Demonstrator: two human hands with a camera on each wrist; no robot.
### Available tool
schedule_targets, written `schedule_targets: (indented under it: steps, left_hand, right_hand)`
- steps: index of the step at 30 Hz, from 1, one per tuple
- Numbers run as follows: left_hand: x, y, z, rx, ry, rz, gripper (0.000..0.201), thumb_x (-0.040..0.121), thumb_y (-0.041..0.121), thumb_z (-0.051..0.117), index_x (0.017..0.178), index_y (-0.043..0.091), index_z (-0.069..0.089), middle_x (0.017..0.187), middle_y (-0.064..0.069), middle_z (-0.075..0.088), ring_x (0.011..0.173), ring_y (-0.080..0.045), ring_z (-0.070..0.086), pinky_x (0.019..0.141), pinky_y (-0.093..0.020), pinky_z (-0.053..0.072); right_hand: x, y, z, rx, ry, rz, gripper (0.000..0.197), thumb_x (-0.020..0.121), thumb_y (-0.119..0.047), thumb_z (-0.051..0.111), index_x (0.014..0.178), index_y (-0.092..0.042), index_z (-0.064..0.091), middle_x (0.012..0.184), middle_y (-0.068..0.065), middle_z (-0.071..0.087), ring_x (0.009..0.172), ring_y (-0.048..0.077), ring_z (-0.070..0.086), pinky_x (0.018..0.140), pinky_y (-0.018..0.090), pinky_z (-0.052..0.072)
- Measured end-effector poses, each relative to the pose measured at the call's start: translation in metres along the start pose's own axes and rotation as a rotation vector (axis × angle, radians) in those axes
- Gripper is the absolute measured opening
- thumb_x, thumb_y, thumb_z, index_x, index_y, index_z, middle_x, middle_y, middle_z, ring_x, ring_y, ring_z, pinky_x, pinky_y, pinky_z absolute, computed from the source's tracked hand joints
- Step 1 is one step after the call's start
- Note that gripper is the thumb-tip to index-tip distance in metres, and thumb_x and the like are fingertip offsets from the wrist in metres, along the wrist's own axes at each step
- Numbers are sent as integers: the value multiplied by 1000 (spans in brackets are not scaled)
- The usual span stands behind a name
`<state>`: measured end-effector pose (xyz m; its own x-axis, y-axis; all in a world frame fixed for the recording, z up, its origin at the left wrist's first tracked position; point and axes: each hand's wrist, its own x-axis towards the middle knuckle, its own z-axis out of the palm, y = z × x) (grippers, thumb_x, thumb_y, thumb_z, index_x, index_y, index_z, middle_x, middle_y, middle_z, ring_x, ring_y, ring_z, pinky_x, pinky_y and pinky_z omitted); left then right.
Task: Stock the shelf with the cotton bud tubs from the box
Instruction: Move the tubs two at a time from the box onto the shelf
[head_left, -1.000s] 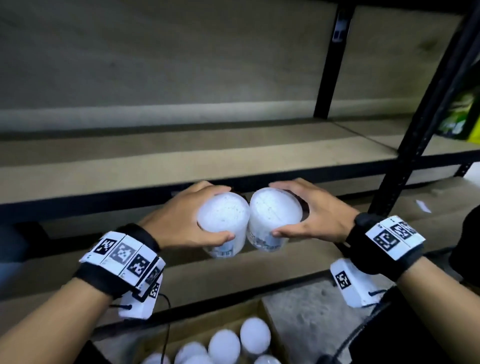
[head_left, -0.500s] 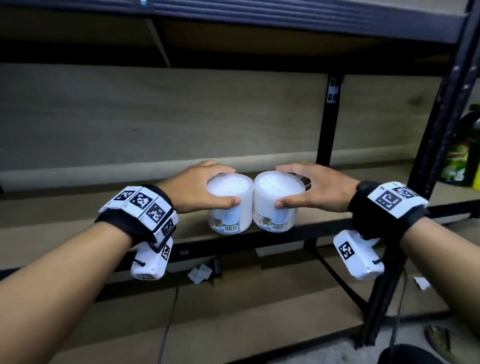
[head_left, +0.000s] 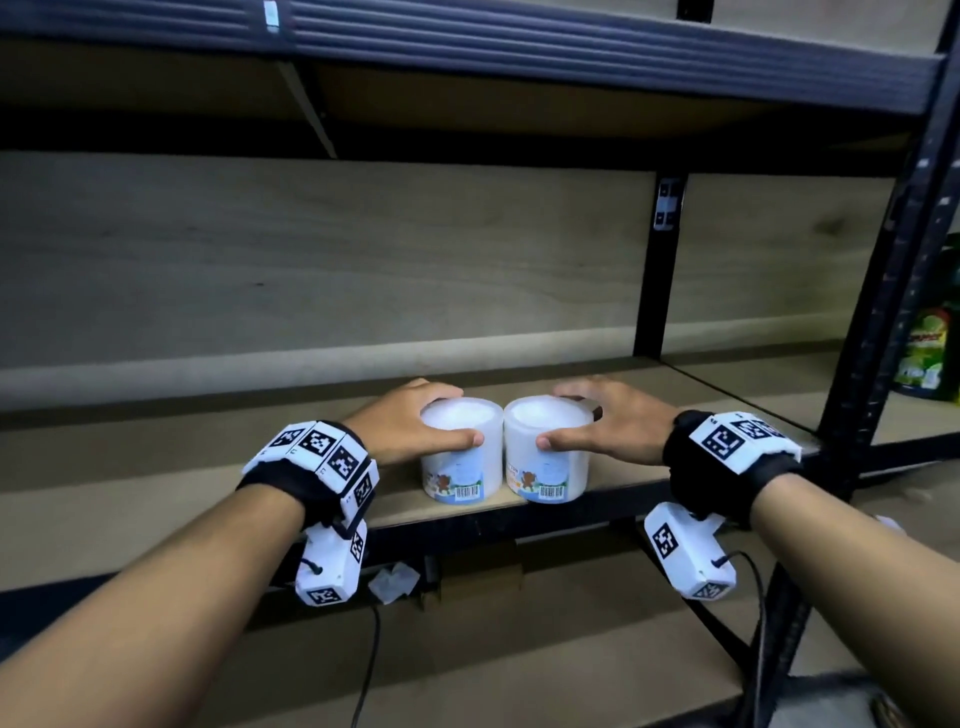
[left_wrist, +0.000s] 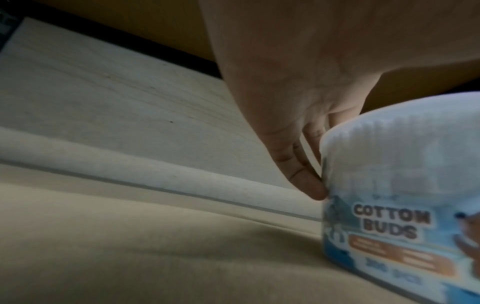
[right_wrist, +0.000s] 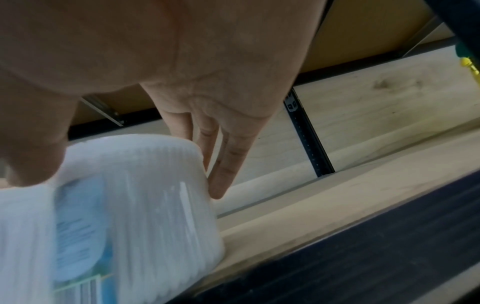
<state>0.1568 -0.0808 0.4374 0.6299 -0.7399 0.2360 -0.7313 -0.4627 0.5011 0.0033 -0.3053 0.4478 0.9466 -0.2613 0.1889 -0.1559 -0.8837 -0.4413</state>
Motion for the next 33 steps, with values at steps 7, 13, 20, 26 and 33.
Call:
schedule_targets:
  steps: [7,13,20,26,33]
  left_hand:
    - [-10,-4,-5,48,30,-36,77,64,62,79,130,29,56,122,8,51,110,-9,53,94,-23,41]
    - [-11,-1,-8,90,35,-36,73,69,58,79,130,26,57,123,6,53,108,-10,53,89,-21,38]
    - [1,-2,-5,87,21,-42,71,69,55,80,130,27,57,125,4,52,111,-12,52,94,-24,41]
    - [23,-8,-1,52,20,-48,71,70,49,82,130,23,58,129,0,53,113,-14,54,96,-26,43]
    - [61,-23,5,95,-7,-75,88,66,59,80,141,23,50,140,3,48,125,-15,49,108,-30,39]
  right_hand:
    - [0,3,0,-54,24,41,84,58,-76,71,123,-24,61,118,-4,63,99,15,62,90,32,51]
    - [1,1,3,135,-10,75,40,63,-56,83,87,-30,66,92,-3,72,83,16,72,83,40,59]
    - [11,3,1,214,-45,98,53,61,-54,84,103,-24,71,99,-2,73,90,16,72,82,39,60]
    - [24,8,-2,150,-65,110,65,60,-55,85,109,-15,69,100,7,73,90,24,72,84,44,59]
    - [61,27,5,192,-33,150,67,65,-44,86,121,-19,59,111,2,67,94,20,69,85,41,59]
